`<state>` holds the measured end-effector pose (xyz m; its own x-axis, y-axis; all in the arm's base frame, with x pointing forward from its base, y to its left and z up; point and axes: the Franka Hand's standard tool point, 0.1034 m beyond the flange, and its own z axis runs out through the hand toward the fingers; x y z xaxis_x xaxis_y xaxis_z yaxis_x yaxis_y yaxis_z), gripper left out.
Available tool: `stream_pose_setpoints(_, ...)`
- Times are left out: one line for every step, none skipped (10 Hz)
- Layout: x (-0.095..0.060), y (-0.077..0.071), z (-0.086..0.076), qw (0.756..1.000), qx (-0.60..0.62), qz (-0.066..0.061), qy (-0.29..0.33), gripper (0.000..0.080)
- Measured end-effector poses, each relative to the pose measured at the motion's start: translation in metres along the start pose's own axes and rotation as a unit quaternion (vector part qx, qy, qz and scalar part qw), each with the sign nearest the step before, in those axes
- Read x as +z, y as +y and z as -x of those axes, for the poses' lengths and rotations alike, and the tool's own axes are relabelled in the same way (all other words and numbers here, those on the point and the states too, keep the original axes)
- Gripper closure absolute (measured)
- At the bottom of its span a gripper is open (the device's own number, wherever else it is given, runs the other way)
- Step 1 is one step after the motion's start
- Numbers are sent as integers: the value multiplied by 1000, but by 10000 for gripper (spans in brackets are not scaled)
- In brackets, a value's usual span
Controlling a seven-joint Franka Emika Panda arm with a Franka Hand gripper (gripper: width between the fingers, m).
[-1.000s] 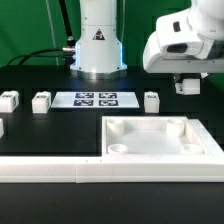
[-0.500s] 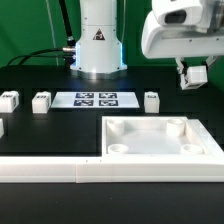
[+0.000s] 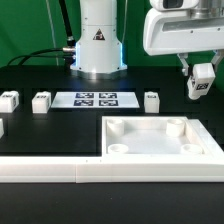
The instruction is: Assemble square table
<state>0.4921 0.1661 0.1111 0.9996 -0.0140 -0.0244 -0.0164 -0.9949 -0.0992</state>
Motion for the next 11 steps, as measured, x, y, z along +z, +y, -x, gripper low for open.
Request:
stream_pose_setpoints(-4, 1, -6, 1000, -3, -4, 28, 509)
stream_pose_setpoints(-11, 2, -17, 998, -6, -10, 69, 509)
stream_pose_setpoints(-14, 6, -26, 995, -17, -12, 99, 509)
stream_pose_setpoints(-17, 10, -33, 992, -28, -12, 122, 509)
stream_pose_setpoints(-19, 8, -38, 985, -24, -17, 168, 509)
stream_pose_setpoints(-17, 6, -34, 978, -30, -21, 207, 509)
stream_pose_setpoints(-14, 7, -32, 978, -33, -19, 207, 509)
stream_pose_setpoints(-16, 9, -36, 977, -41, -17, 209, 509)
stream_pose_setpoints(-20, 18, -47, 975, -60, -10, 214, 509)
stream_pose_setpoints(-21, 21, -57, 974, -59, -10, 219, 509)
stream_pose_setpoints(-16, 25, -64, 972, -74, -5, 222, 509)
